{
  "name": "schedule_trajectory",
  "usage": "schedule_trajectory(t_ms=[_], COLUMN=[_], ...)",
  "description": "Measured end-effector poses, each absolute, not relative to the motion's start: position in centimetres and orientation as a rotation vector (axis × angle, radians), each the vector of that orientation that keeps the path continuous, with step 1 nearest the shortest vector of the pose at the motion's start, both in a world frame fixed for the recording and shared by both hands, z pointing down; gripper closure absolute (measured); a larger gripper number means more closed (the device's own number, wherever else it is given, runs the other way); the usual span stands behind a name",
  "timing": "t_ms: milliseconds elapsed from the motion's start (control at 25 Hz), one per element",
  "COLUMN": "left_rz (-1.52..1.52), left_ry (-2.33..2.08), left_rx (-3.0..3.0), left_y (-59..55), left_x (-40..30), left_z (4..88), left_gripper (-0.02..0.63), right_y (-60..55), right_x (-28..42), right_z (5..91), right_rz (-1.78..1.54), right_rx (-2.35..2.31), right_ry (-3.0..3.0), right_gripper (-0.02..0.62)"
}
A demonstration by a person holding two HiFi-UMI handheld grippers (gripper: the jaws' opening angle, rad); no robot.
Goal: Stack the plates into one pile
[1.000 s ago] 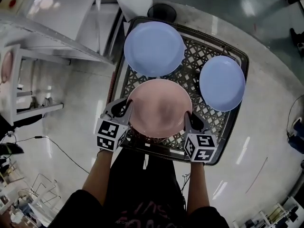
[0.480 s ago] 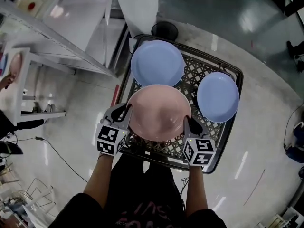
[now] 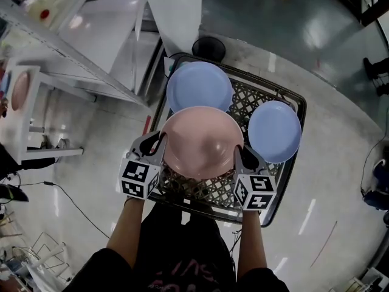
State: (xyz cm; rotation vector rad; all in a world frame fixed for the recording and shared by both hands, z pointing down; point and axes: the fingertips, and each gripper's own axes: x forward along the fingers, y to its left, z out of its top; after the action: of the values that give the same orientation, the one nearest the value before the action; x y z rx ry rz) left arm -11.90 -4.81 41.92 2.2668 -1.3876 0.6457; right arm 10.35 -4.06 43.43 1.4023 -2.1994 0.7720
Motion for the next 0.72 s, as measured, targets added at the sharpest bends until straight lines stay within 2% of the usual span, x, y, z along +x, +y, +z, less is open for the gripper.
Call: schedule_trajectory(t_ms=[720], left_rz=[0.658], left_ry=[-1.407], left_rx=[2.294], left_y=[-11.5], left_x=[-13.1], left_z=[42.8], left_gripper=[0.577], right_y=[-10.6], right_x=[9.1], right_z=[44.2], right_rz=[0.740], right_rx=[1.357], right_ry=[-2.243], right_gripper=[0.551])
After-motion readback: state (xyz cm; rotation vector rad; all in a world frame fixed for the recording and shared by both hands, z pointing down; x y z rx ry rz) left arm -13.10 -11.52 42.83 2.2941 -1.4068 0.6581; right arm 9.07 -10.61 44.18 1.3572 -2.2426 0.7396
